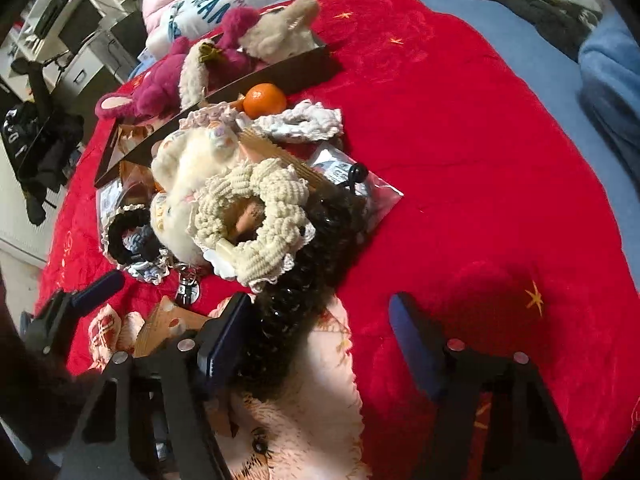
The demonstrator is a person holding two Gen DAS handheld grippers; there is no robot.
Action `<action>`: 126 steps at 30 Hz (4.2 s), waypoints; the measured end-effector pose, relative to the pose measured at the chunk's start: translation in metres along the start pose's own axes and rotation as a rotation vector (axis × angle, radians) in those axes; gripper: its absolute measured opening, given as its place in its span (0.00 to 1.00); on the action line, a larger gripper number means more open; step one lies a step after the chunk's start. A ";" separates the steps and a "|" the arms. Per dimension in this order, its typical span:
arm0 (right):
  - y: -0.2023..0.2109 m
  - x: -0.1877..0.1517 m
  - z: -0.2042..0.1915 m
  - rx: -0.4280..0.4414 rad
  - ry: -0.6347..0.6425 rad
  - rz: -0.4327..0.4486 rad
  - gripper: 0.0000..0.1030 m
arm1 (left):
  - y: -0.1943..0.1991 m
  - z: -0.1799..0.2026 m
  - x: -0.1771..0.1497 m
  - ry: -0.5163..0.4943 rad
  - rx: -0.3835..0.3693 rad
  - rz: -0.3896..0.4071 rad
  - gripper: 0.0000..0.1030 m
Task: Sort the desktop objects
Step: 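Grasp the Choco Magic snack with the left gripper while the right gripper grasps the brown beaded hair clip, then lift the Choco Magic snack and hair clip and carry them over the tray with both grippers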
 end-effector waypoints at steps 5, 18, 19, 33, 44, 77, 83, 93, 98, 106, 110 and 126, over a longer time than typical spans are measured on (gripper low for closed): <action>-0.005 -0.002 -0.003 -0.030 0.039 -0.003 0.62 | -0.004 -0.011 -0.007 0.094 -0.020 -0.009 1.00; -0.005 -0.013 -0.006 -0.105 0.106 -0.001 0.66 | -0.005 -0.002 -0.017 0.068 0.050 0.011 1.00; -0.003 -0.015 -0.004 -0.093 0.093 0.024 0.66 | -0.005 -0.001 -0.017 0.068 0.051 0.009 1.00; 0.009 -0.021 -0.018 -0.041 0.104 0.040 0.29 | -0.004 0.001 -0.009 0.028 0.035 -0.001 0.69; 0.016 -0.025 -0.027 -0.048 0.141 0.035 0.25 | -0.001 0.006 -0.007 0.023 0.004 0.003 0.49; 0.061 -0.010 -0.034 0.266 0.044 0.129 0.21 | 0.036 -0.018 0.011 0.154 -0.079 0.052 0.47; 0.078 0.001 -0.026 0.287 0.018 0.194 0.21 | 0.055 -0.023 0.024 0.132 -0.051 0.113 0.47; 0.091 0.020 -0.046 0.356 0.068 0.304 0.21 | 0.079 -0.029 0.039 0.088 0.029 0.195 0.47; 0.087 0.018 -0.050 0.355 0.086 0.295 0.21 | 0.078 -0.033 0.038 0.092 0.035 0.186 0.47; 0.084 0.019 -0.058 0.362 0.110 0.291 0.21 | 0.081 -0.042 0.042 0.128 0.048 0.201 0.47; 0.080 0.018 -0.070 0.333 0.153 0.309 0.21 | 0.083 -0.055 0.044 0.154 0.066 0.213 0.47; 0.064 0.059 -0.143 0.279 0.262 0.363 0.21 | 0.081 -0.143 0.081 0.304 0.149 0.247 0.47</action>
Point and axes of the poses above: each gripper's, at about its wrist camera, not at the fingertips, and y roughly against the way its jaws point, z to its right, x to its top, the point moved 7 cm from there along -y, roughly the way its jaws point, and after that the axes turned 3 degrees about -y, right-handed, at the moved point
